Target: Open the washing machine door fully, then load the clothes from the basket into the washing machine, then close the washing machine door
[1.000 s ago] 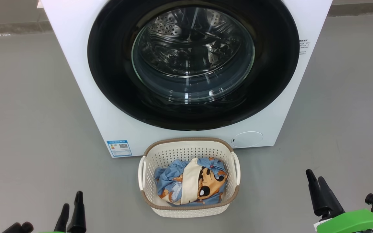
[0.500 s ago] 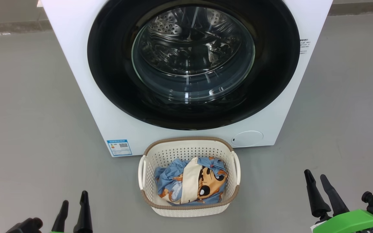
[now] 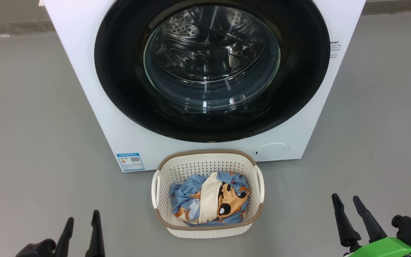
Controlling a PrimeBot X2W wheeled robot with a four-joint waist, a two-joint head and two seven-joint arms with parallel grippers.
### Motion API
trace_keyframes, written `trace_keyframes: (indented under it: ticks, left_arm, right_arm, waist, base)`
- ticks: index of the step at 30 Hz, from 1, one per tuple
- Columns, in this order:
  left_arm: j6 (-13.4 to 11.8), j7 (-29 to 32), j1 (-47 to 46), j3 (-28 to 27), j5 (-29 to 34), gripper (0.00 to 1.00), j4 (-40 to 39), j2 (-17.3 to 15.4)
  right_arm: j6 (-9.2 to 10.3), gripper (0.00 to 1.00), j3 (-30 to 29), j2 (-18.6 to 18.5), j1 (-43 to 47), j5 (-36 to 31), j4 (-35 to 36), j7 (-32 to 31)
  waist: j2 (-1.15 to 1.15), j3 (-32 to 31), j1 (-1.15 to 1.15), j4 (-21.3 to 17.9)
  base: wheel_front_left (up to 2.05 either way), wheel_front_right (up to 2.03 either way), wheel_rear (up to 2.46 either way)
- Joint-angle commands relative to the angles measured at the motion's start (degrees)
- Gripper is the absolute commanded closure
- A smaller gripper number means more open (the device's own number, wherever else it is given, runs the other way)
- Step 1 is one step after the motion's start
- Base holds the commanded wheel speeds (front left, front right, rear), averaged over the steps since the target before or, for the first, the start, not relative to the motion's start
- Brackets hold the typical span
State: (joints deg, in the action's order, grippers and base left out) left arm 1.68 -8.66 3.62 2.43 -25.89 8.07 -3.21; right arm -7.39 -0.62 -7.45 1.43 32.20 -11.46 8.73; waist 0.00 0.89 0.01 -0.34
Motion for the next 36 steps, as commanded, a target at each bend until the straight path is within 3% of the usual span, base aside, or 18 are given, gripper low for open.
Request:
trace_keyframes:
  ticks: [1, 20, 36]
  left_arm:
    - [-0.56, -0.84, -1.08, -1.17, 1.92, 0.00, -2.00, -1.21]
    - [-3.63, -4.04, 0.80, 1.43, 15.87, 0.00, -3.47, -3.55]
    - [-4.82, -6.34, 1.65, -0.28, 24.61, 0.00, -5.24, -3.58]
  right_arm:
    - [-0.07, 0.00, 1.29, -1.17, -0.76, -1.67, 1.62, 0.80]
    - [-0.09, 0.00, 2.49, -2.70, -0.25, -14.20, 0.22, 3.99]
    - [-0.10, 0.00, 1.11, -2.68, 0.11, -23.13, 1.35, 6.27]
  waist:
    - [0.00, 0.01, 0.00, 0.00]
    - [0.00, -0.27, -0.01, 0.13]
    - [0.00, 0.16, -0.01, -0.04]
  base:
    - [0.00, 0.00, 0.00]
    - [0.00, 0.00, 0.00]
    - [0.00, 0.00, 0.00]
